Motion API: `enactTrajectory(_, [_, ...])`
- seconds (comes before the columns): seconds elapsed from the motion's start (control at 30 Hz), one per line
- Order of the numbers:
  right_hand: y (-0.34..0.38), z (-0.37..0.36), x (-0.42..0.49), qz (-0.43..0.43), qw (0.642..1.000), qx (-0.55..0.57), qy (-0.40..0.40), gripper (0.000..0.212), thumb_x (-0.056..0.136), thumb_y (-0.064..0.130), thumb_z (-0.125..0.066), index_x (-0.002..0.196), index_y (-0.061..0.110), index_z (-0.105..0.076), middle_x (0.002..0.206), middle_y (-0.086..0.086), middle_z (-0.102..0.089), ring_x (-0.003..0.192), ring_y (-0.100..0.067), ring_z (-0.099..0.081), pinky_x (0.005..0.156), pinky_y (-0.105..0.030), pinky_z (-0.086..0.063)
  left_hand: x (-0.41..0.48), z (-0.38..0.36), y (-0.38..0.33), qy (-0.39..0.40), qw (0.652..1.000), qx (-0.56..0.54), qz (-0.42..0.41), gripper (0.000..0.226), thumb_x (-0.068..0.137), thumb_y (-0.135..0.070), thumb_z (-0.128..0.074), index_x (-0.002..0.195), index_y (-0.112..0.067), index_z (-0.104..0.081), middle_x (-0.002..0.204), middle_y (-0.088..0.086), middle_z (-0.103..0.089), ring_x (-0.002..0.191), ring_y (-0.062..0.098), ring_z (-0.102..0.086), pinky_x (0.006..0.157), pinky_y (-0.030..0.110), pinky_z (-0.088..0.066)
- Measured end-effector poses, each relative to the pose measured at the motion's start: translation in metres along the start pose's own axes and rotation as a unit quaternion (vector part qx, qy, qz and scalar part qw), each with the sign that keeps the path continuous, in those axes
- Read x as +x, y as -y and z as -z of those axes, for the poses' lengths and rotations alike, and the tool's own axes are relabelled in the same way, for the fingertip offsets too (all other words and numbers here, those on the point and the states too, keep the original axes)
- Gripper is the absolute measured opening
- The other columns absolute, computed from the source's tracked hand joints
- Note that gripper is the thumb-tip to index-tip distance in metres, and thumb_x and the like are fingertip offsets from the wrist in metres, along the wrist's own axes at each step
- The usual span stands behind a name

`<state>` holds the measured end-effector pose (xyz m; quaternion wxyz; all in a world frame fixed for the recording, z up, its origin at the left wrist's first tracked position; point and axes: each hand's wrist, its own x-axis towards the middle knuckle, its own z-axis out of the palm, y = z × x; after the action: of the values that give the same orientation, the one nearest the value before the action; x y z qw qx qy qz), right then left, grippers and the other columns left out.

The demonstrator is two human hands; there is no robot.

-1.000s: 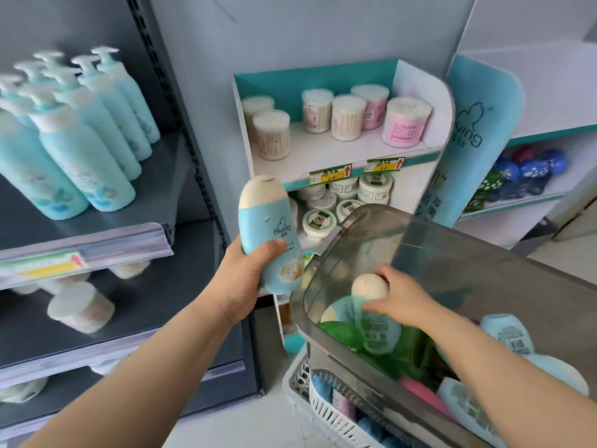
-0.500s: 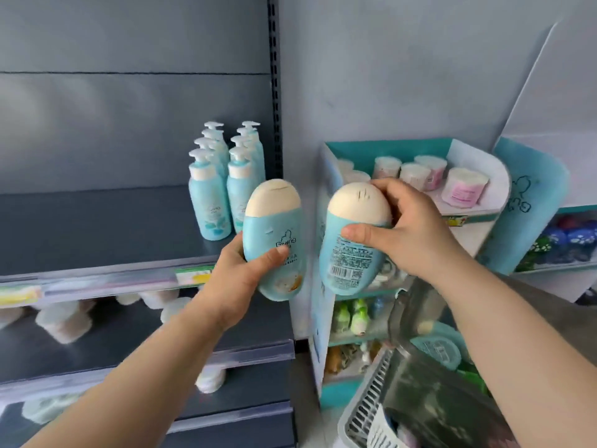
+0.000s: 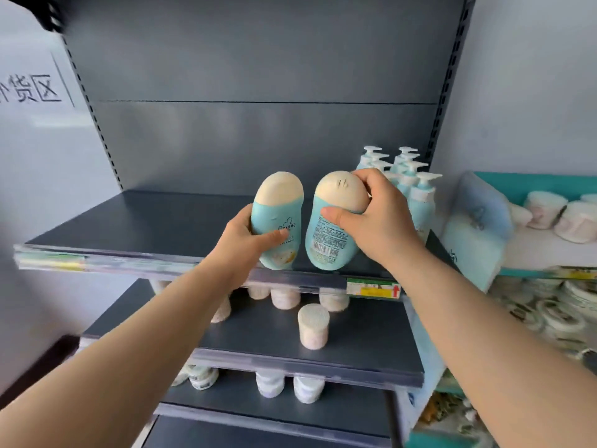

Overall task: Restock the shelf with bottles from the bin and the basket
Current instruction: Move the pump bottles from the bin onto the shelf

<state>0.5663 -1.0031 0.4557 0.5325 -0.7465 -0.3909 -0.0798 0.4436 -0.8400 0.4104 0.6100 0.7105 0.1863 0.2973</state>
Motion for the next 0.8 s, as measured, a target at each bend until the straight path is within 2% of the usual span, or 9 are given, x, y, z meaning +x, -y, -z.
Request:
enactTrajectory(0.1, [0.005, -0.035, 0.025, -0.029, 0.997, -0.073, 0.003, 0.051, 0.068, 0.037, -0.080, 0.109, 0.023, -0.052, 0.106, 0.005, -0.061, 0.096, -0.020, -0.058, 0.081, -0.036, -0.048, 0.023, 0.020, 0.007, -0.003, 1.000, 0.017, 0.012, 0.048, 0.078, -0.005, -0.074, 0.120, -0.017, -0.054, 0.111, 0.005, -0.067, 0.102, 0.022, -0.064, 0.085, 0.038, -0.054])
enactTrajectory(0.2, [-0.009, -0.058, 0.046, -0.051, 0.980, -0.191, 0.008, 0.051, 0.072, 0.044, -0.075, 0.110, 0.022, -0.048, 0.110, 0.002, -0.061, 0.098, -0.025, -0.058, 0.072, -0.031, -0.041, 0.046, 0.027, 0.015, 0.000, 0.999, 0.024, 0.024, 0.050, 0.077, -0.004, -0.074, 0.120, -0.018, -0.053, 0.111, 0.005, -0.066, 0.105, 0.023, -0.062, 0.089, 0.040, -0.052])
enactTrajectory(0.37, [-0.034, -0.077, 0.061, -0.013, 0.961, -0.275, -0.002, 0.063, 0.081, 0.044, -0.065, 0.134, 0.026, -0.035, 0.121, -0.003, -0.052, 0.104, -0.028, -0.057, 0.067, -0.032, -0.036, 0.085, 0.033, 0.029, 0.019, 0.998, 0.026, 0.046, 0.053, 0.075, -0.006, -0.076, 0.122, -0.017, -0.054, 0.112, 0.006, -0.067, 0.106, 0.024, -0.063, 0.091, 0.043, -0.052])
enactTrajectory(0.43, [-0.036, -0.078, 0.069, -0.004, 0.949, -0.314, 0.010, 0.062, 0.084, 0.046, -0.061, 0.137, 0.028, -0.033, 0.123, -0.005, -0.046, 0.100, -0.030, -0.057, 0.065, -0.031, -0.036, 0.100, 0.033, 0.035, 0.033, 0.998, 0.020, 0.054, 0.053, 0.076, -0.005, -0.076, 0.122, -0.017, -0.054, 0.113, 0.006, -0.067, 0.106, 0.024, -0.063, 0.091, 0.043, -0.052])
enactTrajectory(0.53, [-0.030, -0.074, 0.078, 0.001, 0.933, -0.347, 0.090, 0.061, 0.088, 0.044, -0.055, 0.141, 0.030, -0.028, 0.128, -0.006, -0.037, 0.100, -0.032, -0.057, 0.069, -0.032, -0.038, 0.120, 0.033, 0.042, 0.048, 0.997, 0.021, 0.058, 0.053, 0.076, -0.005, -0.076, 0.122, -0.018, -0.054, 0.113, 0.005, -0.067, 0.106, 0.022, -0.063, 0.093, 0.042, -0.052])
enactTrajectory(0.67, [-0.012, -0.054, 0.088, 0.002, 0.917, -0.299, 0.265, 0.065, 0.084, 0.031, -0.054, 0.141, 0.038, -0.023, 0.133, 0.004, -0.034, 0.110, -0.023, -0.051, 0.083, -0.034, -0.043, 0.140, 0.039, 0.050, 0.065, 0.996, 0.023, 0.057, 0.054, 0.077, -0.004, -0.075, 0.125, -0.017, -0.053, 0.113, 0.004, -0.067, 0.107, 0.021, -0.063, 0.093, 0.039, -0.051])
enactTrajectory(0.73, [-0.005, -0.043, 0.093, -0.012, 0.906, -0.268, 0.326, 0.067, 0.081, 0.032, -0.063, 0.137, 0.041, -0.028, 0.127, 0.010, -0.039, 0.104, -0.014, -0.050, 0.082, -0.030, -0.044, 0.149, 0.041, 0.052, 0.083, 0.995, 0.034, 0.053, 0.052, 0.078, -0.006, -0.075, 0.124, -0.018, -0.054, 0.113, 0.003, -0.068, 0.107, 0.020, -0.064, 0.094, 0.040, -0.051])
enactTrajectory(0.8, [-0.003, -0.038, 0.096, -0.035, 0.908, -0.242, 0.341, 0.067, 0.076, 0.040, -0.072, 0.130, 0.041, -0.034, 0.111, 0.014, -0.046, 0.086, -0.005, -0.051, 0.070, -0.026, -0.043, 0.161, 0.042, 0.053, 0.097, 0.993, 0.045, 0.048, 0.049, 0.079, -0.006, -0.074, 0.122, -0.019, -0.054, 0.112, 0.003, -0.068, 0.106, 0.019, -0.064, 0.094, 0.040, -0.051])
